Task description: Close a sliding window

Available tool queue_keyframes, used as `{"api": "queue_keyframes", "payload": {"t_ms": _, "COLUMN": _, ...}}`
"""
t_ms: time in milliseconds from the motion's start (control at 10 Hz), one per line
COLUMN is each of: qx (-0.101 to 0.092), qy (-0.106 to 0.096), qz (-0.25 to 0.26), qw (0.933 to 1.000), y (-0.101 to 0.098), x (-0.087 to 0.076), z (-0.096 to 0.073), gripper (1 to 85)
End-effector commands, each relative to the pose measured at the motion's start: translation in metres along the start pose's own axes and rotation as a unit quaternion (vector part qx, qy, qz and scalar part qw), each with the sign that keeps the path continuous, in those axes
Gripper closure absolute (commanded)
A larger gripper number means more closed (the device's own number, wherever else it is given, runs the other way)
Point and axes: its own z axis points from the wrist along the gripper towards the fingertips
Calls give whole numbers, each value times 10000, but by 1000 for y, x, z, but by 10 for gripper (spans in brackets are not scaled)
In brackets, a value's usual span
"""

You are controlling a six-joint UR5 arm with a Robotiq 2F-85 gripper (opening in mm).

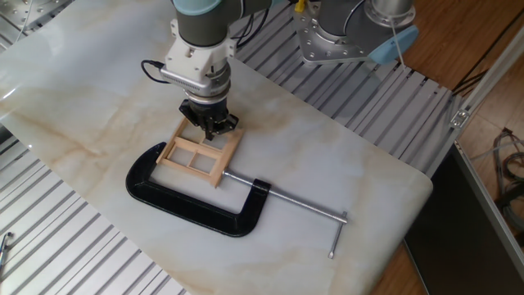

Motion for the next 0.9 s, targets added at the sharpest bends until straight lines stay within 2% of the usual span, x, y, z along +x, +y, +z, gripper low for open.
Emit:
{"api": "queue_keyframes", "payload": {"t_ms": 0, "qx": -47, "qy": -53, "qz": 21, "qw": 10000, "y": 0, "x": -2, "z": 1, "gripper": 850}}
{"api": "queue_keyframes", "payload": {"t_ms": 800, "qx": -49, "qy": -70, "qz": -47, "qw": 10000, "y": -3, "x": -2, "z": 1, "gripper": 850}}
